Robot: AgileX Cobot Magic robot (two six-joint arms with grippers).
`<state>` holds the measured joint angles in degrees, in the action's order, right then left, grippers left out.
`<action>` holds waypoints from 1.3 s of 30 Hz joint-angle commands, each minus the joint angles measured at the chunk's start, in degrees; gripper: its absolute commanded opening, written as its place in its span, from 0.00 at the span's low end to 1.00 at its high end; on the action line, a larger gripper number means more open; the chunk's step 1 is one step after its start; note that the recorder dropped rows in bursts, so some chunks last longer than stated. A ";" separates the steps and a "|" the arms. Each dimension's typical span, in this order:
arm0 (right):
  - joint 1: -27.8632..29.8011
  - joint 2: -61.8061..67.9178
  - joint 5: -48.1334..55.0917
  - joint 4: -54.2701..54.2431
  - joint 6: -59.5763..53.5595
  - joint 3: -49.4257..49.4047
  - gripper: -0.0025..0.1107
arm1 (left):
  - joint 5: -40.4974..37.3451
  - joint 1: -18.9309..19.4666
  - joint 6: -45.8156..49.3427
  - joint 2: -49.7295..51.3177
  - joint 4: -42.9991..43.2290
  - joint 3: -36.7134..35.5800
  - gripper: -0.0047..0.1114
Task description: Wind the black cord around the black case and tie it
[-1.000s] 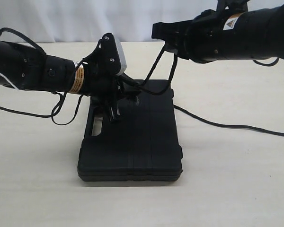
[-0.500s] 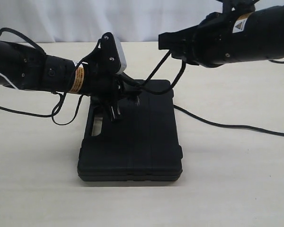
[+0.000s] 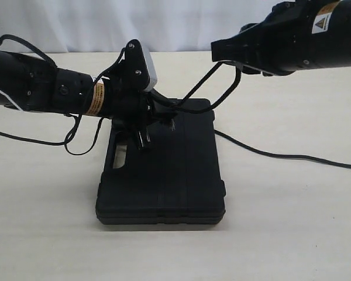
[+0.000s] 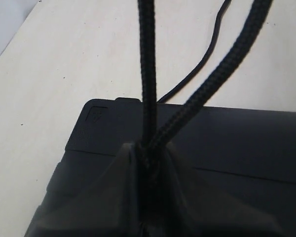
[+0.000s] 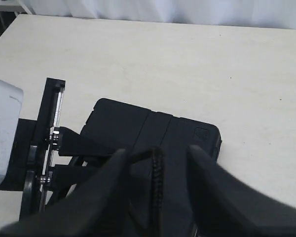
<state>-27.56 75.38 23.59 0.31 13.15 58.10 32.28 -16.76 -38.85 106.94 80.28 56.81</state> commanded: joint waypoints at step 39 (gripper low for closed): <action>17.40 25.55 34.09 21.59 -44.96 6.77 0.28 | 4.31 -0.18 2.88 0.06 12.42 0.01 0.04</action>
<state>-10.44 98.58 58.98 22.59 -26.94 64.67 35.94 -16.76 -36.47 106.94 92.78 56.81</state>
